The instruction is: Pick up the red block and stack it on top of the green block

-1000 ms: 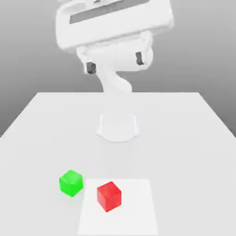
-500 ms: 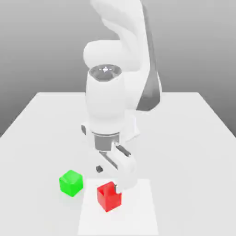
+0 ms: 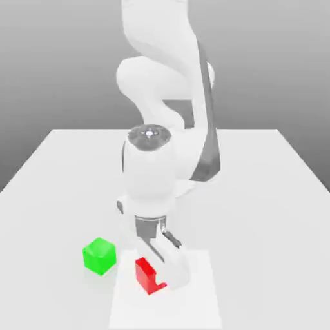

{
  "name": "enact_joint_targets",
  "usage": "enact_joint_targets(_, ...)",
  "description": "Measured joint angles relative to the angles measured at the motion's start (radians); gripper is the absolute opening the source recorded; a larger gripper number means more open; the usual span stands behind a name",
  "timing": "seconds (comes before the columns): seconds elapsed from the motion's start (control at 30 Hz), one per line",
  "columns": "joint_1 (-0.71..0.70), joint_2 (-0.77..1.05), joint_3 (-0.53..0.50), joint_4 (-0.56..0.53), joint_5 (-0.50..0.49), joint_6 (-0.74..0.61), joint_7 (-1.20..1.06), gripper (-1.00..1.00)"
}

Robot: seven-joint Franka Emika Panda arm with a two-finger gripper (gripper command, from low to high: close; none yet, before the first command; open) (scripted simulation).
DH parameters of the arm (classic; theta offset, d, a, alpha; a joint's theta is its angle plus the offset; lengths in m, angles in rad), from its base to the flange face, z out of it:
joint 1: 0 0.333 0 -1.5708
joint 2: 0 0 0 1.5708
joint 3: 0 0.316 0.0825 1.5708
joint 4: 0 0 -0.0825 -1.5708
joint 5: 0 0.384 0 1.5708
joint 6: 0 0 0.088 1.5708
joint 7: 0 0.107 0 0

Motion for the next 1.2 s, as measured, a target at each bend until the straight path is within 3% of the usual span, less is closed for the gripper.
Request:
enact_joint_targets(0.13, -0.017, -0.109, -0.002, -0.022, 0.018, -0.091, -0.056, -1.0)
enact_joint_targets(0.67, -0.155, -0.321, -0.177, -0.131, -0.037, -0.194, -0.887, -1.0)
enact_joint_targets(0.93, -0.136, -0.132, -0.196, -0.131, 0.051, -0.007, -1.019, -1.0)
enact_joint_targets(0.97, -0.14, -0.101, -0.189, -0.13, 0.067, 0.023, -1.031, 1.0)
enact_joint_targets(1.2, -0.142, -0.094, -0.188, -0.13, 0.071, 0.03, -1.035, 1.0)
